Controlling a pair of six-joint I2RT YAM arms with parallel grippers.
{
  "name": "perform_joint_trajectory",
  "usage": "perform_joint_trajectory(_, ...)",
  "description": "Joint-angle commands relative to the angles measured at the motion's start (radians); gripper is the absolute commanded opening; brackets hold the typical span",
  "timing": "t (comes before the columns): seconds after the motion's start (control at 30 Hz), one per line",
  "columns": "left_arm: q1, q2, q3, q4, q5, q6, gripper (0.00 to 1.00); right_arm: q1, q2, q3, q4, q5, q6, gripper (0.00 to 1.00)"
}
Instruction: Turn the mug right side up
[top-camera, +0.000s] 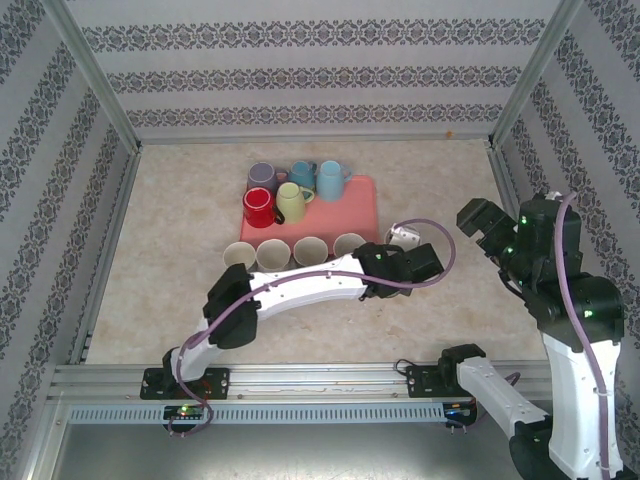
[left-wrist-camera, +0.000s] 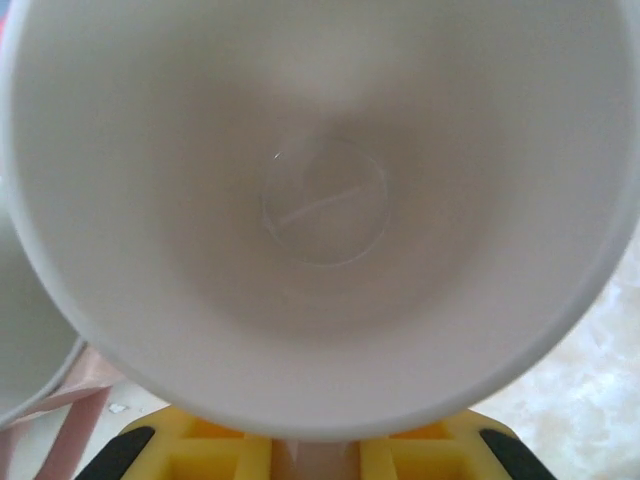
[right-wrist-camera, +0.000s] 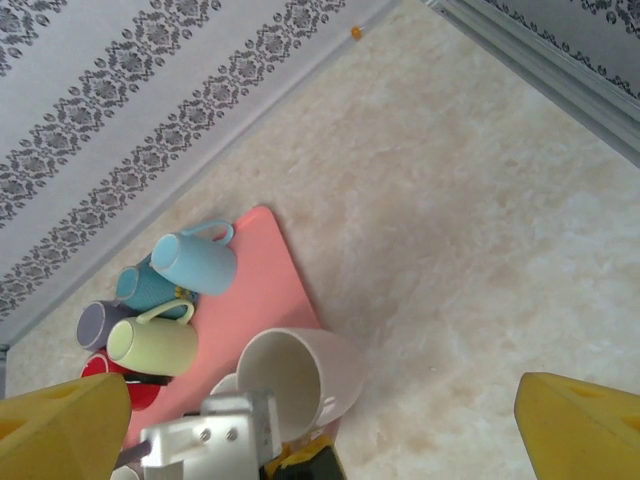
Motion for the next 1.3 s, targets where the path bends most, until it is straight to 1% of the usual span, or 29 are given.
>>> perform_joint_trajectory(0.0, 0.014, 0.025, 0.082, -0.120, -0.017, -0.113, 0.00, -0.007, -0.011, -0.017, -0.003, -0.007, 0.019, 0.98)
perform_joint_trajectory(0.43, 0.038, 0.106, 0.044, -0.100, 0.102, -0.210, 0.00, -0.008, -0.027, -0.104, 0.037, -0.045, 0.013, 0.98)
perform_joint_trajectory(0.53, 0.041, 0.123, 0.051, -0.101, 0.094, -0.208, 0.00, -0.007, -0.031, -0.114, 0.046, -0.057, 0.004, 0.98)
perform_joint_trajectory(0.67, 0.044, 0.138, 0.060, -0.103, 0.085, -0.203, 0.04, -0.009, -0.046, -0.132, 0.079, -0.091, -0.009, 0.98)
perform_joint_trajectory(0.73, 0.049, 0.141, 0.058, -0.110, 0.076, -0.205, 0.09, -0.008, -0.052, -0.142, 0.094, -0.105, -0.010, 0.98)
perform_joint_trajectory(0.8, 0.055, 0.143, 0.057, -0.114, 0.067, -0.211, 0.10, -0.008, -0.055, -0.151, 0.103, -0.117, -0.006, 0.98)
perform_joint_trajectory(1.07, 0.066, 0.166, 0.074, -0.111, 0.047, -0.199, 0.11, -0.009, -0.064, -0.159, 0.117, -0.154, -0.021, 0.98)
perform_joint_trajectory(1.13, 0.067, 0.169, 0.075, -0.111, 0.046, -0.197, 0.14, -0.009, -0.067, -0.161, 0.119, -0.157, -0.027, 0.98)
perform_joint_trajectory(1.23, 0.068, 0.166, 0.075, -0.109, 0.044, -0.185, 0.24, -0.009, -0.079, -0.174, 0.126, -0.166, -0.028, 0.98)
perform_joint_trajectory(1.27, 0.068, 0.163, 0.075, -0.109, 0.038, -0.186, 0.30, -0.009, -0.083, -0.181, 0.132, -0.174, -0.028, 0.98)
